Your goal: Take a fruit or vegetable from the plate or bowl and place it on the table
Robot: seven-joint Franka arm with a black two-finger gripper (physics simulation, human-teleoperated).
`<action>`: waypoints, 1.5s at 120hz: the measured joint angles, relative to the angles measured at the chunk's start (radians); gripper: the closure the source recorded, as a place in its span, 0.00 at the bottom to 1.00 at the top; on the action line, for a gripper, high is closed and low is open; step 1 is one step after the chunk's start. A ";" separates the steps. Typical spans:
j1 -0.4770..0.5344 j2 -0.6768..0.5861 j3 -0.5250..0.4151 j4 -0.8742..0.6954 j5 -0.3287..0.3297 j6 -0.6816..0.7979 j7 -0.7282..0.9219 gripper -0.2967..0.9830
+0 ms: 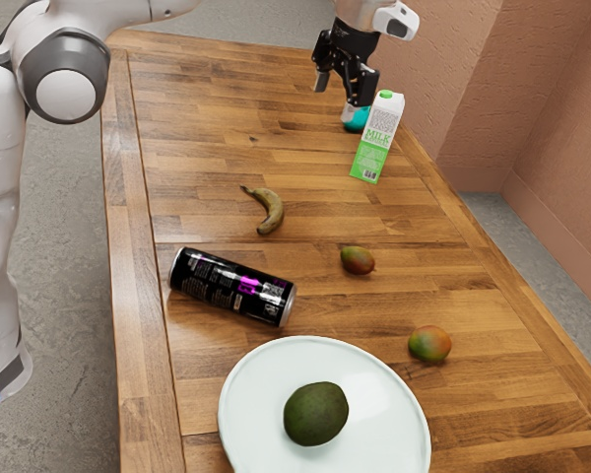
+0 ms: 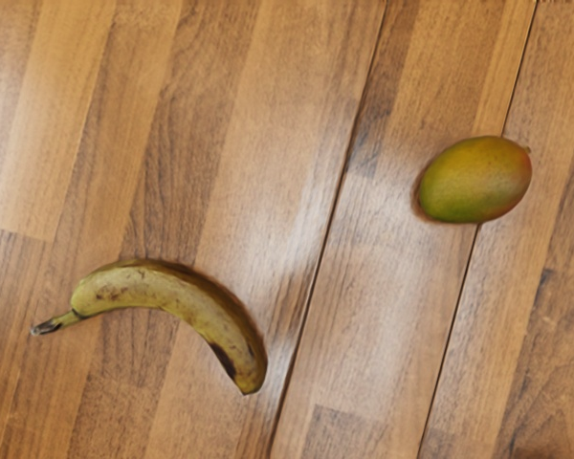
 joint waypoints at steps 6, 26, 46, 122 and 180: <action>0.000 0.000 0.000 0.000 0.001 0.000 -0.001 0.23; 0.001 -0.060 -0.027 0.044 0.012 -0.001 -0.005 0.23; 0.049 -0.075 -0.306 0.096 0.021 -0.003 -0.009 0.23; -0.111 -0.126 -0.520 -0.292 -0.012 0.203 -0.044 0.23; -0.112 -0.289 -0.613 -0.617 -0.157 0.496 -0.161 0.23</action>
